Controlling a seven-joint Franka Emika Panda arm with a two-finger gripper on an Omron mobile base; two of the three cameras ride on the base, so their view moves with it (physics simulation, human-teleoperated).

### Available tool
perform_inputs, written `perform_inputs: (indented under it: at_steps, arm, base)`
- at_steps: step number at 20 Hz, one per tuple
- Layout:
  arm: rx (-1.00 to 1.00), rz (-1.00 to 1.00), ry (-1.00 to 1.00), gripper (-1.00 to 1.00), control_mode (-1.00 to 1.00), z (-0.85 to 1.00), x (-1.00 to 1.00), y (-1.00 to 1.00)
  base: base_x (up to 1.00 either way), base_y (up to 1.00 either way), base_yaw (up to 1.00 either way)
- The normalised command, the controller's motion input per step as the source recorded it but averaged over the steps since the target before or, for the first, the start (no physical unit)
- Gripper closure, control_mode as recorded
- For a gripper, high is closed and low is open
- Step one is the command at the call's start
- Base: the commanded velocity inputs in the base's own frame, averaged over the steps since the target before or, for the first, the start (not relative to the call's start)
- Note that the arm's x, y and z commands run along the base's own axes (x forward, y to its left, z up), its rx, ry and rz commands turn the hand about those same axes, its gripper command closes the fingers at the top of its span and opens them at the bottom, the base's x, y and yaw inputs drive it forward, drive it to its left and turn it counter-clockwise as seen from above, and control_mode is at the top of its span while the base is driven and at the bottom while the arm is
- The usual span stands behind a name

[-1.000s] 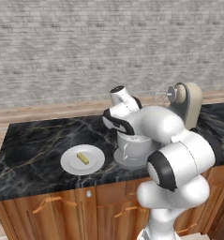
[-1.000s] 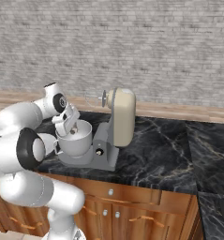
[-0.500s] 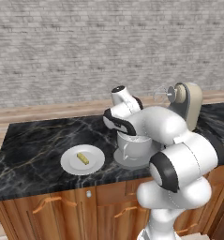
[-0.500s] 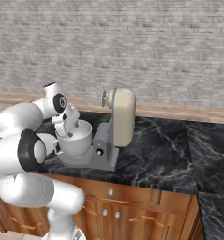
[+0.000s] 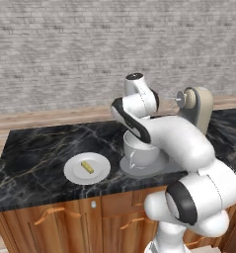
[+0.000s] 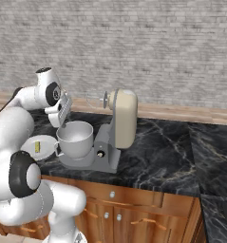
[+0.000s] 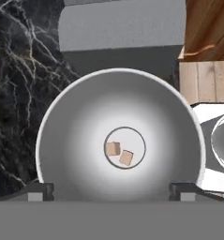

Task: Add butter and sugar cubes to the stand mixer bowl and then turn on the stand mixer to begin making frosting.

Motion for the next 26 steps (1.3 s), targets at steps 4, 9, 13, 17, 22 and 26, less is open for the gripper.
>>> perform_inputs:
  at_steps: [4, 9, 13, 17, 22, 26]
  arm:
    - [0.03, 0.41, -0.07, -1.00, -1.00, 0.73, -0.56, 0.40]
    - [0.00, 0.67, -0.01, -1.00, -1.00, 0.25, -0.60, 0.49]
    - [0.00, 0.81, 0.00, -1.00, -1.00, 0.07, -0.37, 0.59]
    - [0.00, 0.81, 0.00, -1.00, -1.00, 0.00, -0.14, 0.78]
    - [-0.05, 0.53, -0.13, -1.00, -1.00, 0.00, -0.04, 0.95]
    - [-0.25, 0.21, -0.24, -1.00, -1.00, 0.00, 0.00, 0.80]
  base:
    - [0.00, 0.00, 0.00]
    - [0.00, 0.00, 0.00]
    - [0.00, 0.00, 0.00]
    - [0.00, 0.00, 0.00]
    - [0.00, 0.00, 0.00]
    - [0.00, 0.00, 0.00]
